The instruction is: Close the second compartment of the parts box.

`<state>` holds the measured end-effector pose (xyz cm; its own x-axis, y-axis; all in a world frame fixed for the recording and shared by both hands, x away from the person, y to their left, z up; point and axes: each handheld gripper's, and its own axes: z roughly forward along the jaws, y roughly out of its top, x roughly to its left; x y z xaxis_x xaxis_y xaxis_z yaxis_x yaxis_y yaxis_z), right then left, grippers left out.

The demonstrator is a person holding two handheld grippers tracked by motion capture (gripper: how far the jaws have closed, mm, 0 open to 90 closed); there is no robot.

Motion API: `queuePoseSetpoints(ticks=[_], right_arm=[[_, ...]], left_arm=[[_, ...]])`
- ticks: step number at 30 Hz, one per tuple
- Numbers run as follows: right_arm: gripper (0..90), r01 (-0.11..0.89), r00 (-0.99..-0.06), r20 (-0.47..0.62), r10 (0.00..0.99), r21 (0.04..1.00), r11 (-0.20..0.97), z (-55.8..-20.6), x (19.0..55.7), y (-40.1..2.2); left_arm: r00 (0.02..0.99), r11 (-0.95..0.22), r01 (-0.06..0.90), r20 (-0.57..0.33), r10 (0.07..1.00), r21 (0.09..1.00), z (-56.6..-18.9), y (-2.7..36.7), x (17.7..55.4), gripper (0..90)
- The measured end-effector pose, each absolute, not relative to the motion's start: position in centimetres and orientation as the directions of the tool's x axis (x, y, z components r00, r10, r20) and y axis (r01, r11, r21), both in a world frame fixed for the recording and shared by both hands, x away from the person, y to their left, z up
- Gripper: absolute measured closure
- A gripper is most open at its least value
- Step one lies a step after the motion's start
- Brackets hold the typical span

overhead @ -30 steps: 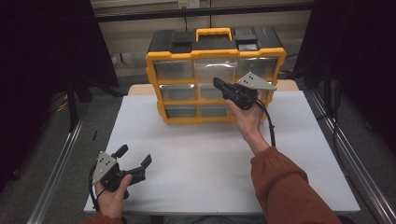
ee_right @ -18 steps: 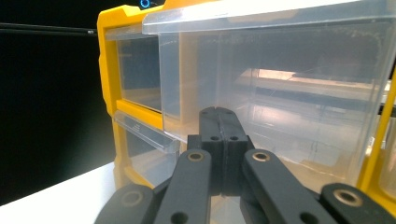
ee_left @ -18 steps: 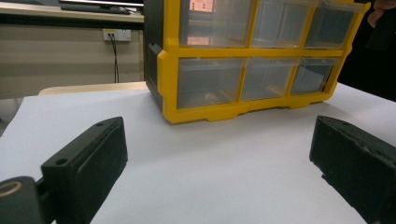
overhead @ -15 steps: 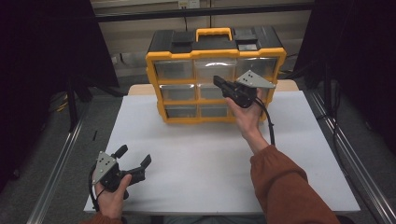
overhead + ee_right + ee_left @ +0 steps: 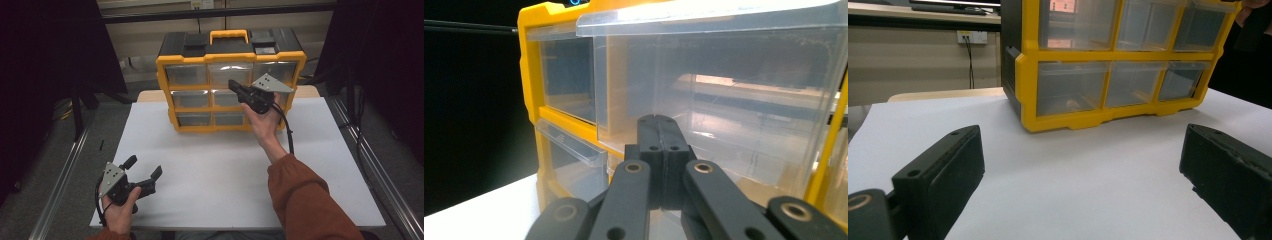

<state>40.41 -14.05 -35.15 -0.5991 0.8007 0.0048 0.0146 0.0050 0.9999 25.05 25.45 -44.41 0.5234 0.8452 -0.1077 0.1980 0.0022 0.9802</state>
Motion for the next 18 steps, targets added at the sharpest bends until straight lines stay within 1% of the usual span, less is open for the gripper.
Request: queuePoseSetpoints(ticks=[18], right_arm=[[90.0,0.015,-0.585,-0.004,0.811,1.000,0.015,-35.06,41.15,-13.98]], left_arm=[[0.514,-0.006,0.203,-0.102,0.852,0.979,-44.37,25.41,25.03,4.3]])
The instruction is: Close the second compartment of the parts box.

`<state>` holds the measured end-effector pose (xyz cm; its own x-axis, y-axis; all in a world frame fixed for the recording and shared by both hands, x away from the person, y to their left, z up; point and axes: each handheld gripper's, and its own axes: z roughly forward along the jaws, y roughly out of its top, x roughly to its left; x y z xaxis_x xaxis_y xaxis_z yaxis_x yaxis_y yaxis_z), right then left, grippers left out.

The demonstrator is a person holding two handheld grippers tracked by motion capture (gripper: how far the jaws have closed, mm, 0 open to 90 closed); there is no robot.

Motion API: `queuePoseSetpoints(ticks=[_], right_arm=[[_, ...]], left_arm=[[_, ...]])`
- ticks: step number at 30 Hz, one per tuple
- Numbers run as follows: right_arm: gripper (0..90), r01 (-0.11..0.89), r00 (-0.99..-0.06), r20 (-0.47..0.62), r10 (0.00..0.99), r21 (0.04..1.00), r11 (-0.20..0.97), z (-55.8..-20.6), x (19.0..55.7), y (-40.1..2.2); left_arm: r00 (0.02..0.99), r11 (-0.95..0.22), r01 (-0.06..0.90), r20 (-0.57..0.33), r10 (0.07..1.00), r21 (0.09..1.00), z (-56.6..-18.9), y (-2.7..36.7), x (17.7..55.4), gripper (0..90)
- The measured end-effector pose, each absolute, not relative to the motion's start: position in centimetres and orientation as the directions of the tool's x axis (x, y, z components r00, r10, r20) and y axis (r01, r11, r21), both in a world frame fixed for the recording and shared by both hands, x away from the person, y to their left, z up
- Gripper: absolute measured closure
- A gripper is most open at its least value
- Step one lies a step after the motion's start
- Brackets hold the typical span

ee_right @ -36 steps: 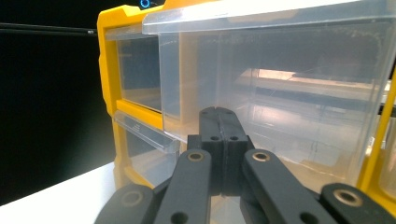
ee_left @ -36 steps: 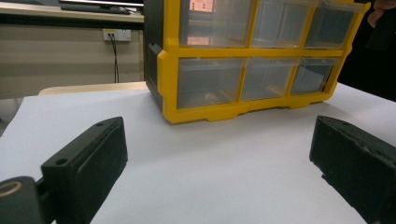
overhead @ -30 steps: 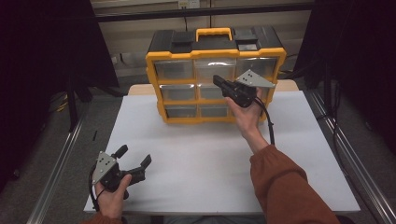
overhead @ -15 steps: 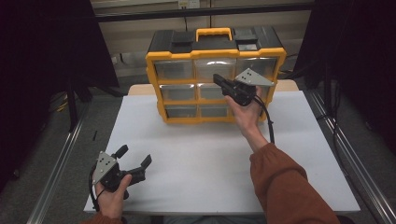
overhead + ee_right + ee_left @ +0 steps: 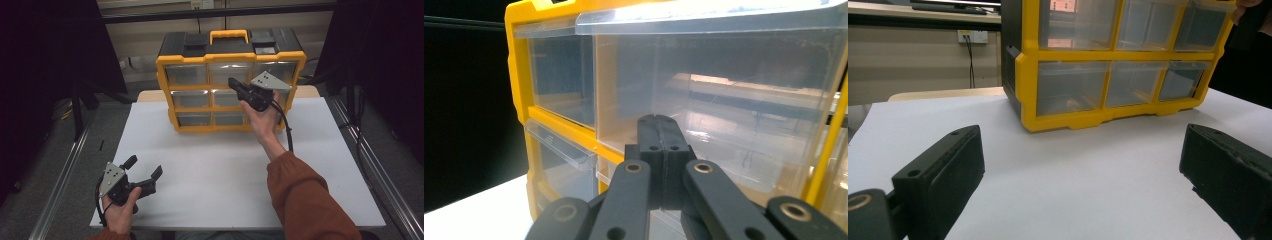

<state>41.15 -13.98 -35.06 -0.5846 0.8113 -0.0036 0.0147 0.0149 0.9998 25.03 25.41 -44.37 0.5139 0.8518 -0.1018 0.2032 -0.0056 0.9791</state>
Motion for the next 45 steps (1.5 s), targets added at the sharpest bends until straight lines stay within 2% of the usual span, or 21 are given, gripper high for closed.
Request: queuePoseSetpoints(ticks=[23,27,35,38,43,44,45], right_arm=[[90.0,0.020,-0.548,-0.034,0.836,0.998,0.054,-35.1,41.9,-14.0],[89.3,0.030,-0.550,-0.009,0.835,0.999,0.030,-35.2,41.8,-13.9],[65.4,0.019,-0.567,0.007,0.824,1.000,0.004,-35.2,40.8,-14.3],[53.9,0.022,-0.568,0.018,0.823,1.000,-0.007,-35.2,40.2,-14.6],[35.9,0.037,-0.534,0.035,0.845,0.999,-0.017,-35.3,39.6,-15.3],[29.3,0.038,-0.518,0.027,0.855,0.999,-0.009,-35.5,39.2,-15.5],[29.3,0.038,-0.518,0.027,0.855,0.999,-0.009,-35.5,39.2,-15.5]], left_arm=[[0.506,0.004,0.212,-0.113,0.855,0.977,-44.7,25.6,25.2,4.3],[0.506,-0.001,0.213,-0.110,0.856,0.977,-44.6,25.6,25.0,4.3],[0.503,0.001,0.211,-0.110,0.857,0.978,-44.5,25.5,24.8,4.3],[0.505,0.002,0.211,-0.110,0.856,0.978,-44.5,25.5,24.8,4.2],[0.507,0.005,0.210,-0.113,0.855,0.978,-44.5,25.4,25.0,4.2],[0.506,0.004,0.211,-0.113,0.855,0.977,-44.6,25.4,25.0,4.1],[0.506,0.009,0.209,-0.116,0.855,0.978,-44.6,25.4,25.1,4.1]])
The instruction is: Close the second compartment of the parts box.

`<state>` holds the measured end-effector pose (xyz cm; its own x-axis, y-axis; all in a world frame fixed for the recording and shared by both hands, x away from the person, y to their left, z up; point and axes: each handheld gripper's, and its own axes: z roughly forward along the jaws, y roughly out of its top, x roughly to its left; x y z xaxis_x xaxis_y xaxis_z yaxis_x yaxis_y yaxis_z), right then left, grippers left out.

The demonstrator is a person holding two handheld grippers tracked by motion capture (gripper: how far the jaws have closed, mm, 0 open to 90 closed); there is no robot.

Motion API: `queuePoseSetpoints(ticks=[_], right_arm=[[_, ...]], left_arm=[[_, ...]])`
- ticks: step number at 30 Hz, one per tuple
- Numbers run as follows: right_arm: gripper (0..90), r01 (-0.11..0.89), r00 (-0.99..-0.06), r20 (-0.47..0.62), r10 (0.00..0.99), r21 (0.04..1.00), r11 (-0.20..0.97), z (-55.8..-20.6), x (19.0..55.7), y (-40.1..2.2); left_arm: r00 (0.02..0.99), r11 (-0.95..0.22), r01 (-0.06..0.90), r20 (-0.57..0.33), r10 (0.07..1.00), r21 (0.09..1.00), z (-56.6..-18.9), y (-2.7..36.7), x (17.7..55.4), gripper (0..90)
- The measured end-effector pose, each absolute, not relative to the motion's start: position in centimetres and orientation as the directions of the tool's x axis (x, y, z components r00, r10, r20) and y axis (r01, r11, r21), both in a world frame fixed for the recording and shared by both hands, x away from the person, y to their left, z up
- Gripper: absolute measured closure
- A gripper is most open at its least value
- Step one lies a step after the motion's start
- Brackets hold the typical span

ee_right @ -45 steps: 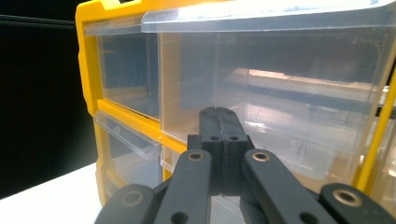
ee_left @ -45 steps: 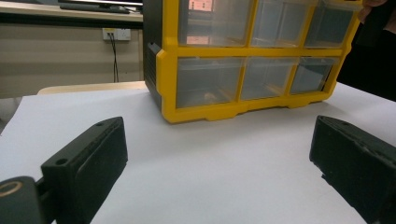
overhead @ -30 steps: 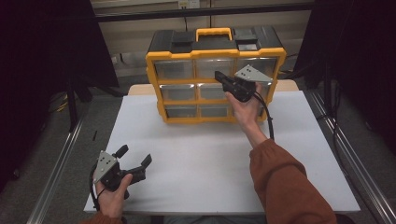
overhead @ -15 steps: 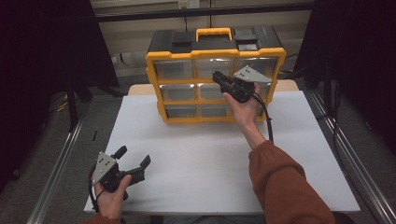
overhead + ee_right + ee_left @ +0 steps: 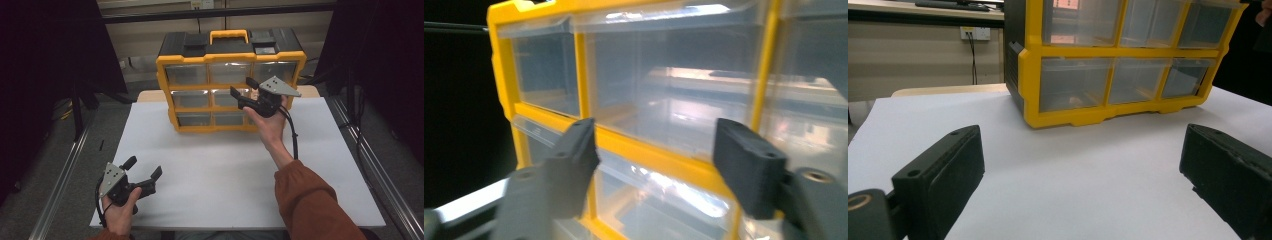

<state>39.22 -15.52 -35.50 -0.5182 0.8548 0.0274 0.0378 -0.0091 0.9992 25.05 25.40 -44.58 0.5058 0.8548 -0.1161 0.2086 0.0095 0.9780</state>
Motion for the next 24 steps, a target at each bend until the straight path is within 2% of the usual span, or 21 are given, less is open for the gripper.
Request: queuePoseSetpoints(ticks=[5,10,14,24], right_arm=[[13.5,0.081,-0.488,0.059,0.871,0.996,-0.022,-36.5,38.5,-16.2],[4.7,0.096,-0.476,0.059,0.877,0.995,-0.014,-37.1,38.0,-16.7],[0.9,0.106,-0.481,0.066,0.874,0.994,-0.017,-38.1,37.4,-17.2],[1.0,0.140,-0.497,0.075,0.864,0.990,-0.005,-39.4,36.0,-18.3]], left_arm=[[0.506,0.010,0.207,-0.116,0.855,0.978,-44.6,25.4,25.1,4.0],[0.500,0.002,0.213,-0.110,0.859,0.977,-44.6,25.5,25.3,4.0],[0.502,0.006,0.213,-0.115,0.857,0.977,-44.6,25.4,25.4,4.0],[0.510,0.009,0.209,-0.117,0.852,0.978,-44.5,25.2,25.4,4.0]])
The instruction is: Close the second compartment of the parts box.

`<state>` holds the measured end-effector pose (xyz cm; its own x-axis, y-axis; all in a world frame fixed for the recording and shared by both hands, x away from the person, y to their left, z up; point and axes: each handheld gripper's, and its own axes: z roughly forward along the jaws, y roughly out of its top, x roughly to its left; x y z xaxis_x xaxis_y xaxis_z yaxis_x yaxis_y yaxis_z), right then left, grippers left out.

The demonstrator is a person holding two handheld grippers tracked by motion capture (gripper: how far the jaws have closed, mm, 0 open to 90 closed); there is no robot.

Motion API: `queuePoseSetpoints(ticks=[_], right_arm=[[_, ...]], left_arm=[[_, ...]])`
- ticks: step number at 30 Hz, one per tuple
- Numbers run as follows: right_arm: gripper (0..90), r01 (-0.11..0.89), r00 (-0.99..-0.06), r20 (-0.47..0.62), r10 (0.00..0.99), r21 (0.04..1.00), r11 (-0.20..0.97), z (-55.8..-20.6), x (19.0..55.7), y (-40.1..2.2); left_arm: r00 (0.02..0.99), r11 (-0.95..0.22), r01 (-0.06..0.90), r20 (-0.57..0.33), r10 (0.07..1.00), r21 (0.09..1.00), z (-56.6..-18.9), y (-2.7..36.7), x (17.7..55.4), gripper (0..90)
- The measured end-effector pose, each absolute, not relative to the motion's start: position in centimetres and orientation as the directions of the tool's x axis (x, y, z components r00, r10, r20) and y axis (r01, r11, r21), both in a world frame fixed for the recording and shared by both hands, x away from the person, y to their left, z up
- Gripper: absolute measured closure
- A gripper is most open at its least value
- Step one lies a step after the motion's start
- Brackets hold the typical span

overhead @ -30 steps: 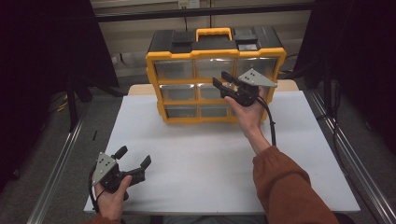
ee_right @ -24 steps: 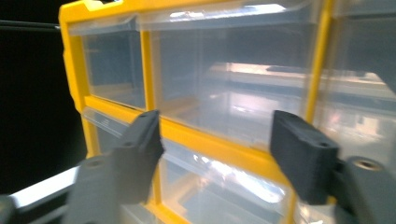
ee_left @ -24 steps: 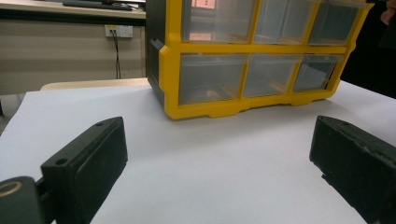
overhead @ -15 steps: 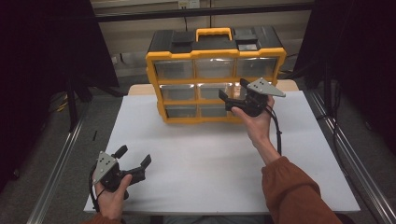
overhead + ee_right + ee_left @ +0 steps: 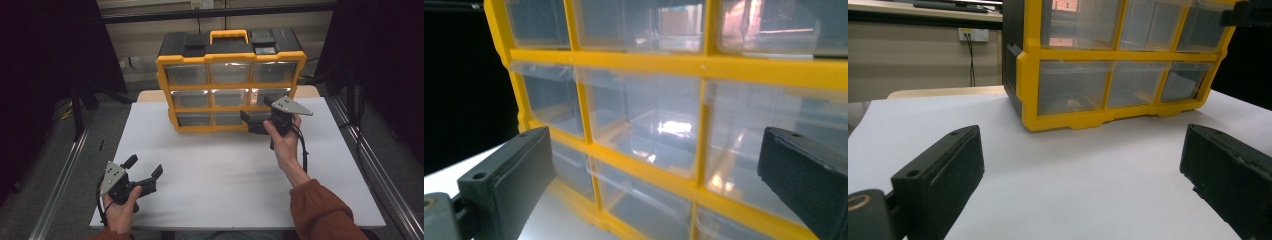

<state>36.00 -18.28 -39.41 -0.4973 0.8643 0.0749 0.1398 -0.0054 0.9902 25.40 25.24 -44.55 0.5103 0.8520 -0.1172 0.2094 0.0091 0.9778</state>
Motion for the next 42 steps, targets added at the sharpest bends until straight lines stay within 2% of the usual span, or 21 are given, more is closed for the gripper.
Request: queuePoseSetpoints(ticks=[7,19,42], right_arm=[[1.4,0.189,-0.477,0.099,0.874,0.982,-0.008,-41.2,34.6,-19.2],[0.0,0.210,-0.435,0.056,0.899,0.977,0.041,-43.1,31.8,-21.4],[0.7,0.182,-0.369,0.072,0.926,0.983,-0.004,-43.5,25.6,-26.1]], left_arm=[[0.510,0.012,0.208,-0.119,0.852,0.978,-44.6,25.2,25.4,4.0],[0.504,0.020,0.210,-0.125,0.855,0.977,-44.6,25.5,25.2,4.0],[0.503,0.015,0.206,-0.119,0.856,0.978,-44.6,25.8,24.9,4.0]])
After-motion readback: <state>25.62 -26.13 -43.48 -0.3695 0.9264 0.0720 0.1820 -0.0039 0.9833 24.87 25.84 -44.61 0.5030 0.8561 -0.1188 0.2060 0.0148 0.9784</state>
